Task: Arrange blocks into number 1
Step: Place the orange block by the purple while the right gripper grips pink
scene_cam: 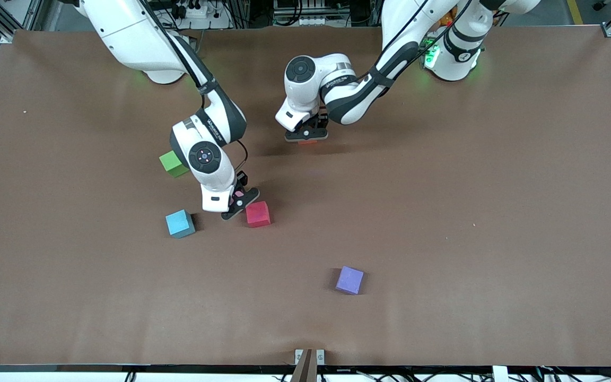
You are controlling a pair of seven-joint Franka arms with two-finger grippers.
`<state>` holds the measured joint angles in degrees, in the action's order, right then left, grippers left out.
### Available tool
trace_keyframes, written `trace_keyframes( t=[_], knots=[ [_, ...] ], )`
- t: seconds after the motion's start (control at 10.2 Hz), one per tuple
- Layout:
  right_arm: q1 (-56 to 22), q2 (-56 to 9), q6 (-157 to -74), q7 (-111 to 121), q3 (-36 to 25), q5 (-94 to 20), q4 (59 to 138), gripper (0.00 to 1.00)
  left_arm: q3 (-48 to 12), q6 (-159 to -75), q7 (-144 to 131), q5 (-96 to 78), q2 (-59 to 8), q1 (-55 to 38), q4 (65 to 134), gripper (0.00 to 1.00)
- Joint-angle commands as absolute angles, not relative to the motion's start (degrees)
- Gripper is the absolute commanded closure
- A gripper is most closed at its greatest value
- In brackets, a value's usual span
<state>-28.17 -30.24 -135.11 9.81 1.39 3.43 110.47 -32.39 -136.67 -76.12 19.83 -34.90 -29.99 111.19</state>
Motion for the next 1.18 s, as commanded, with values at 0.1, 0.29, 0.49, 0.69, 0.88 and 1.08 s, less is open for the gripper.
trace_keyframes(
  t=[0.1,0.29,0.49,0.69,0.88,1.08],
  knots=[
    [-28.0,-28.7,-127.8,9.7,1.3,4.0,106.8,1.00,-32.6,-137.6,-76.3,19.3,-33.4,-30.1,114.2,1.00],
    [-27.8,-27.9,-116.2,9.5,1.1,3.7,100.5,1.00,-33.0,-137.6,-76.2,19.4,-33.4,-30.1,114.6,1.00],
    [-25.8,-26.1,-112.5,9.5,1.2,3.5,99.1,1.00,-33.3,-137.5,-76.2,19.3,-33.5,-30.1,114.6,0.97],
    [-25.6,-25.1,-112.0,8.6,1.2,2.9,98.6,1.00,-33.3,-137.5,-76.2,19.4,-33.6,-30.2,114.6,0.01],
    [-25.7,-25.0,-111.9,8.4,1.2,2.6,97.4,1.00,-33.3,-137.1,-76.3,19.3,-33.5,-30.9,114.4,0.00],
    [-25.6,-24.7,-111.4,8.2,1.2,2.5,97.1,1.00,-33.3,-136.3,-76.3,19.3,-32.5,-30.8,113.7,0.00]
  ],
)
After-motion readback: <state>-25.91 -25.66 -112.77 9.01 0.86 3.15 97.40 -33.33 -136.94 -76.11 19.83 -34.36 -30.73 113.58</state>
